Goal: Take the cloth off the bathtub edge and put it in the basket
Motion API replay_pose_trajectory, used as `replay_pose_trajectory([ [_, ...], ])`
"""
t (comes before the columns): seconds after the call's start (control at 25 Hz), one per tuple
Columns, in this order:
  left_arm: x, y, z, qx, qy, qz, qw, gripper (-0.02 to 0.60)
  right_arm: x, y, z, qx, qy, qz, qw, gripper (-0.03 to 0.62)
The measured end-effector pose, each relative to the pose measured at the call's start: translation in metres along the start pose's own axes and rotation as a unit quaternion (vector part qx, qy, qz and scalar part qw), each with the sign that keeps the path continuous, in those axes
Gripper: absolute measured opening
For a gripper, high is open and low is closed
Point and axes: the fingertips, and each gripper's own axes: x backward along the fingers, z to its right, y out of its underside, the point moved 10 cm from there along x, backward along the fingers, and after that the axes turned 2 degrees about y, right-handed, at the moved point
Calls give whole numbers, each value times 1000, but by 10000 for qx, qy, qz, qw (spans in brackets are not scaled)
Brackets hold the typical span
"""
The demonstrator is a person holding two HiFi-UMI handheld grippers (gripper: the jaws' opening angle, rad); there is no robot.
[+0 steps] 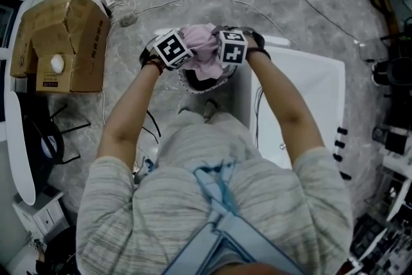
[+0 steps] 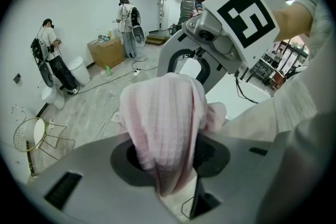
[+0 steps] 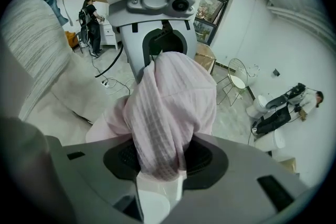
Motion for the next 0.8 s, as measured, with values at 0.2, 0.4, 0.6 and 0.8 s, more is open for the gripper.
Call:
replay_pose_trajectory([
  [0.2, -23, 10, -21, -21, 308, -45, 9995, 161, -28, 4, 8, -235, -215, -163, 9994, 192],
  [0.4, -42, 14, -31, -160, 561, -119, 9982, 161, -45, 11, 7, -447, -326, -309, 9980, 192],
  [0.6, -57, 19, -41, -301, 744, -190, 9966, 161, -61, 14, 7, -602, -245, -502, 9966, 192],
  [0.8, -78, 9, -45, -735, 633, -314, 9948, 172, -74, 23, 5, -907, -239, -734, 9929, 195],
])
